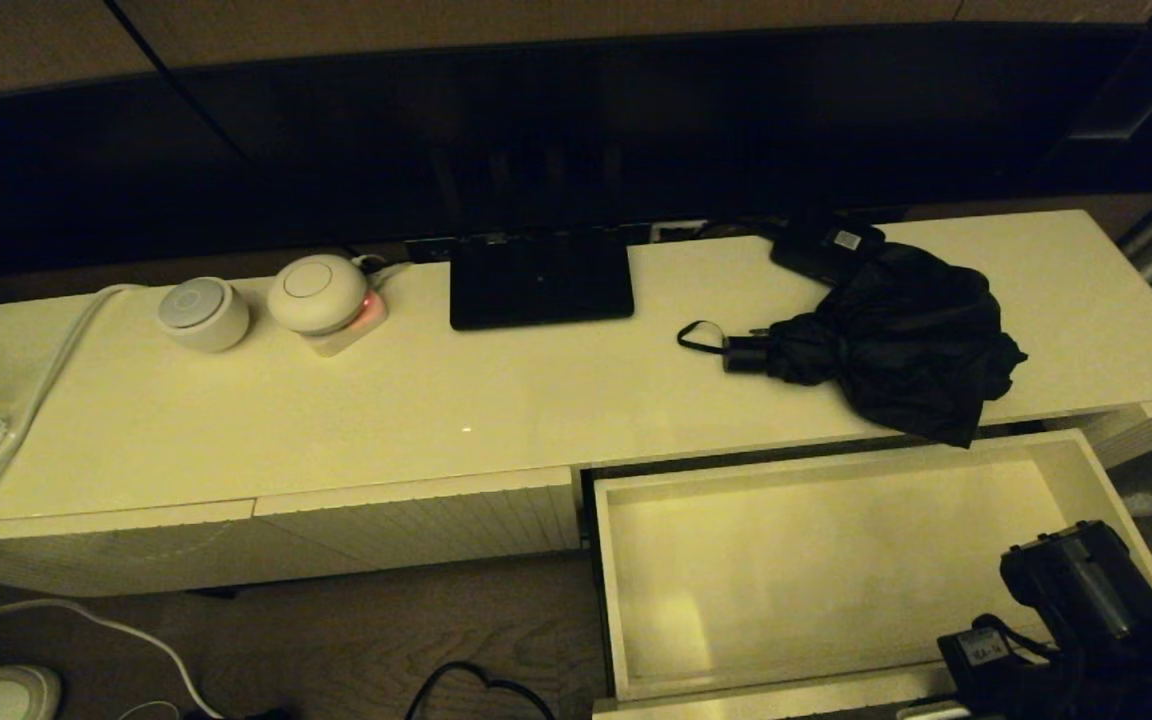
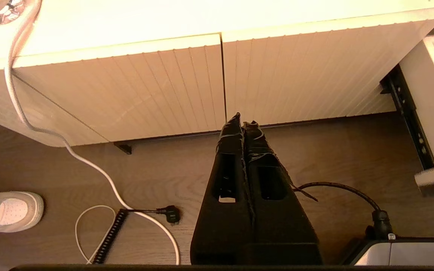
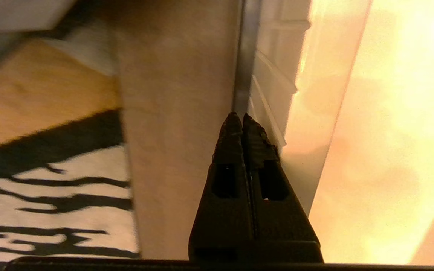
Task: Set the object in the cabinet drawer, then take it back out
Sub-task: Close the drawer
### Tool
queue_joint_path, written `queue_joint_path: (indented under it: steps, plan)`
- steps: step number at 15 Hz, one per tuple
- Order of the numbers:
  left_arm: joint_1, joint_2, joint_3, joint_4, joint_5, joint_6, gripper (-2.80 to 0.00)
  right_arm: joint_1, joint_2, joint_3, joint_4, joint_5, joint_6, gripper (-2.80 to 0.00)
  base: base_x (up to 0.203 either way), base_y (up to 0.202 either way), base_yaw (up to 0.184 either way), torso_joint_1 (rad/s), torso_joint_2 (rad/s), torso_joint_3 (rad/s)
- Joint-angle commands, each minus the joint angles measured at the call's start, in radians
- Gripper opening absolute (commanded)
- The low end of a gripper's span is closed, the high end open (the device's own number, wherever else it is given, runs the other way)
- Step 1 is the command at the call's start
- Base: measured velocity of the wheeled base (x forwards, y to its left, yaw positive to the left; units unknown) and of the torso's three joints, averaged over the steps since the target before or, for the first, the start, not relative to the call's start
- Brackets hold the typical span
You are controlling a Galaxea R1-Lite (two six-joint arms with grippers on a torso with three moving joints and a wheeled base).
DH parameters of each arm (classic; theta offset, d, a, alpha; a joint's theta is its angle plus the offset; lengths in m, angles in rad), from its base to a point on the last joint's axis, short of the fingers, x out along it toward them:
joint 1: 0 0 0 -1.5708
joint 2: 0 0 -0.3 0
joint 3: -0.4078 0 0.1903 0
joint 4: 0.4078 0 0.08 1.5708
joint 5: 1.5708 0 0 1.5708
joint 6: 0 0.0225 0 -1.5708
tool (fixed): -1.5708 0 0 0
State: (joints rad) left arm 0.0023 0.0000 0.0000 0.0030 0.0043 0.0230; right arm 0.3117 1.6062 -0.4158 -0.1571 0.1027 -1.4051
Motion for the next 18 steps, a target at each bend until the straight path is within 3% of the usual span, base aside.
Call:
queue_joint_path:
  steps: [1, 5, 15, 18]
  plan:
    - [0.001, 0.000, 0.003, 0.000, 0.000, 0.000, -2.80, -0.003, 0.013, -0.024, -0.020, -0.039, -0.008, -2.80, 0.000, 0.000, 0.000, 0.000, 0.00, 0.000]
    - [0.001, 0.000, 0.003, 0.000, 0.000, 0.000, -2.80, -0.010, 0.027, -0.059, -0.089, -0.135, -0.006, -2.80, 0.000, 0.000, 0.000, 0.000, 0.00, 0.000]
    - [0.001, 0.000, 0.003, 0.000, 0.000, 0.000, -2.80, -0.059, 0.111, -0.276, -0.091, -0.138, -0.005, -2.80, 0.000, 0.000, 0.000, 0.000, 0.00, 0.000]
    - [0.001, 0.000, 0.003, 0.000, 0.000, 0.000, -2.80, -0.088, 0.173, -0.308, -0.160, -0.129, -0.002, -2.80, 0.000, 0.000, 0.000, 0.000, 0.00, 0.000]
